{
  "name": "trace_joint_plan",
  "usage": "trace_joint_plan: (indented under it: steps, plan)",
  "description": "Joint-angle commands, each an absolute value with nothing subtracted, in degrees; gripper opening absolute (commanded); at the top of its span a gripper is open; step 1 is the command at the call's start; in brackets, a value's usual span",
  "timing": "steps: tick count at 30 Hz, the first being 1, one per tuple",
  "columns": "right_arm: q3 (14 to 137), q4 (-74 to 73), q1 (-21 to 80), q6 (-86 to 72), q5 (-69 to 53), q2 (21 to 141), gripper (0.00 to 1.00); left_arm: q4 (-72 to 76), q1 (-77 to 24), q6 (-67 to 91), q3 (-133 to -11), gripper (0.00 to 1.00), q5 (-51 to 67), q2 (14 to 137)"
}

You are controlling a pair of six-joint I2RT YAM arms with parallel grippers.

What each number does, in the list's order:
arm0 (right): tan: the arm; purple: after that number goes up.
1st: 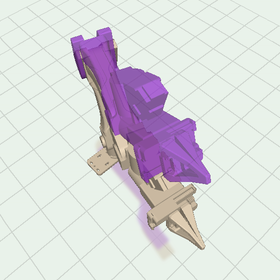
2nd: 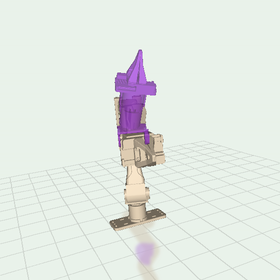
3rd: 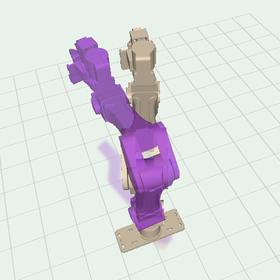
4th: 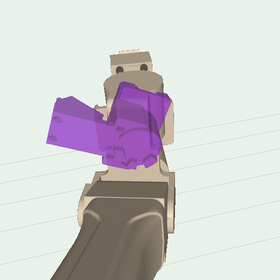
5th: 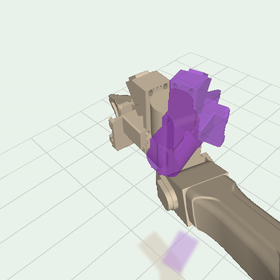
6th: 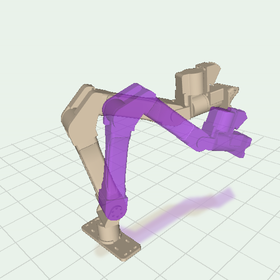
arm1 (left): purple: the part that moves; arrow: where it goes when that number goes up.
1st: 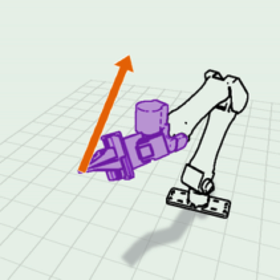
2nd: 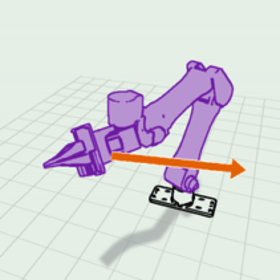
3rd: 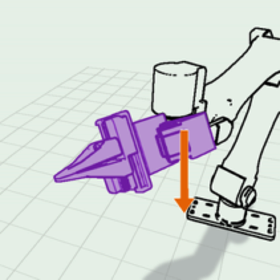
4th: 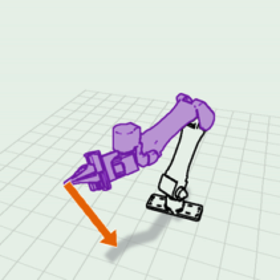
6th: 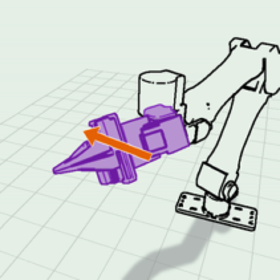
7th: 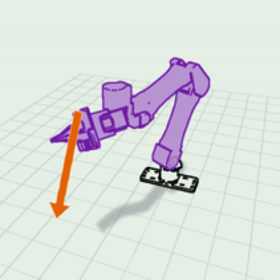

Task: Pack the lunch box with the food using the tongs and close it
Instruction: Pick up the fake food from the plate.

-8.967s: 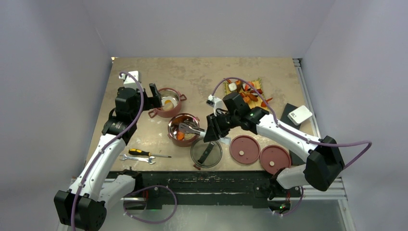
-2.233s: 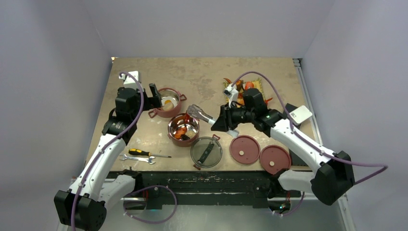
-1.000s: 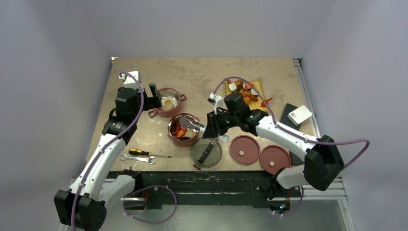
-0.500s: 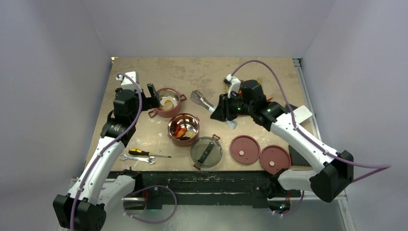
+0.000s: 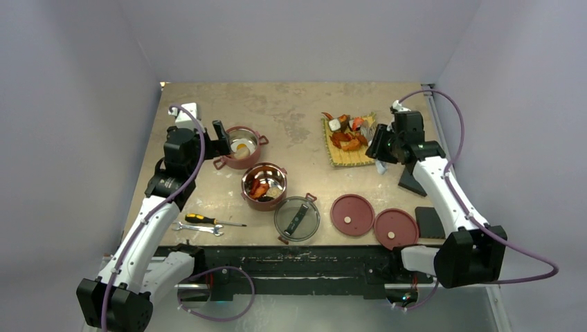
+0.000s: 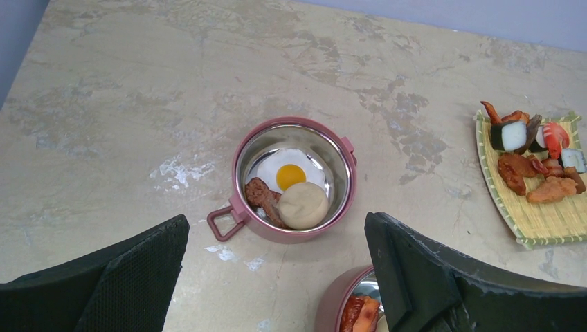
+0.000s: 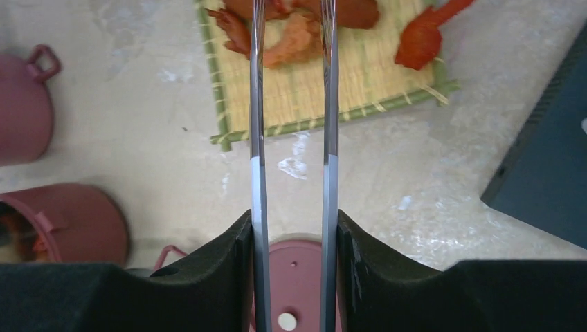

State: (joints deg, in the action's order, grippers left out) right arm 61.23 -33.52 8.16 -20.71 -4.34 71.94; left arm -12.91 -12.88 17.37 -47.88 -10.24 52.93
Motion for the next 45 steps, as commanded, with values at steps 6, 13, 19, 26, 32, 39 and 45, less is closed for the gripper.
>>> trace_joint_plan:
  steps: [6, 13, 19, 26, 32, 39, 45]
  plan:
    - [58.27, -32.98, 7.59, -20.6, 5.1, 74.04, 0.45, -11.07, -13.01, 17.58, -48.35, 0.99, -8.53, 52.84]
    - [57.13, -32.37, 7.57, -21.03, 7.39, 76.64, 0.48, -10.91, -13.09, 17.69, -48.42, 0.99, -8.17, 52.56]
    - [55.38, -30.6, 7.61, -21.01, 6.53, 78.62, 0.49, -10.9, -13.1, 17.68, -48.34, 0.99, -8.17, 52.47]
    - [55.12, -29.59, 7.72, -20.51, 5.03, 80.29, 0.49, -10.99, -13.1, 17.69, -48.34, 0.99, -8.25, 52.58]
    - [55.88, -30.58, 7.8, -20.26, 2.7, 78.8, 0.49, -11.05, -13.1, 17.67, -48.37, 0.99, -8.35, 52.82]
    - [54.89, -32.95, 7.97, -21.06, 1.36, 75.86, 0.5, -11.0, -13.1, 17.75, -48.37, 0.99, -7.94, 52.82]
    - [54.5, -32.06, 8.16, -20.8, 1.93, 76.84, 0.51, -10.92, -13.1, 17.86, -48.38, 0.99, -7.7, 52.65]
